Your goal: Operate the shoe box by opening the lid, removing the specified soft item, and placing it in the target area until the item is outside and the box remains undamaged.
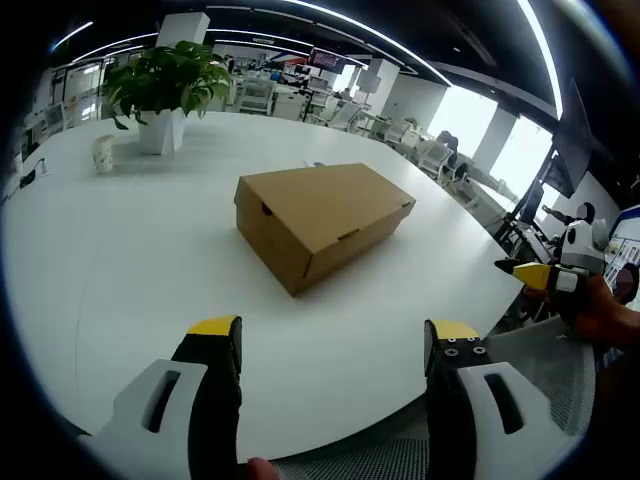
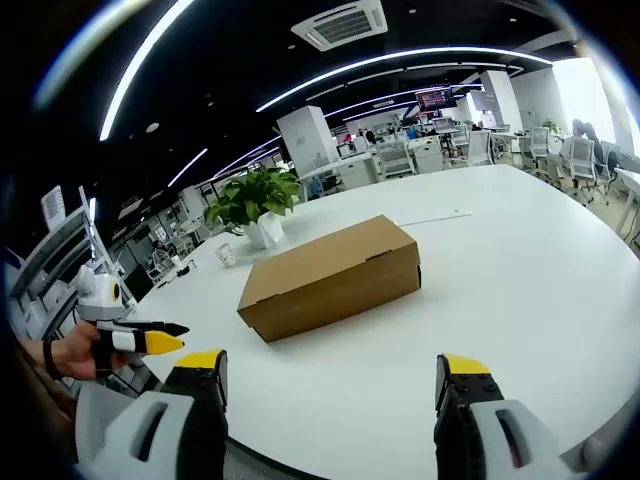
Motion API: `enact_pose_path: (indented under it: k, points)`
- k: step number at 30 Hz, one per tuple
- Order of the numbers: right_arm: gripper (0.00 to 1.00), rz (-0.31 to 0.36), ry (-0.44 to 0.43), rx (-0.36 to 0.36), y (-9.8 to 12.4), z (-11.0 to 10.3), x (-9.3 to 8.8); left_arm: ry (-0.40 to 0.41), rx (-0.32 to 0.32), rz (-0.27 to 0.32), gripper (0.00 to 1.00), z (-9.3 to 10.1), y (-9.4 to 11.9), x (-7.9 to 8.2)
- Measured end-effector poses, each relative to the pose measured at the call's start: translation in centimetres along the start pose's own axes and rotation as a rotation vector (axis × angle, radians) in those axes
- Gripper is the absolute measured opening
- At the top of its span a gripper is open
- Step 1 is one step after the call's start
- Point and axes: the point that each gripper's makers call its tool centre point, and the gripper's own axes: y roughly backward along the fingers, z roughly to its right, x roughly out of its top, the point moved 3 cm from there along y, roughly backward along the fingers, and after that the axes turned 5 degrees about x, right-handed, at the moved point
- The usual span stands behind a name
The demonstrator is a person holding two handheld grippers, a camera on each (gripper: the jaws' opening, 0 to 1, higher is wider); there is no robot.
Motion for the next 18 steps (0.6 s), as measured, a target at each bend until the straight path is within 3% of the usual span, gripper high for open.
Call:
enact_pose_path:
  k: [18]
  points:
    - [0.85, 0.002, -0.002, -0.001, 0.06, 0.02, 0.02, -0.002, 0.0, 0.0, 0.74, 0.02, -0.01, 0.0]
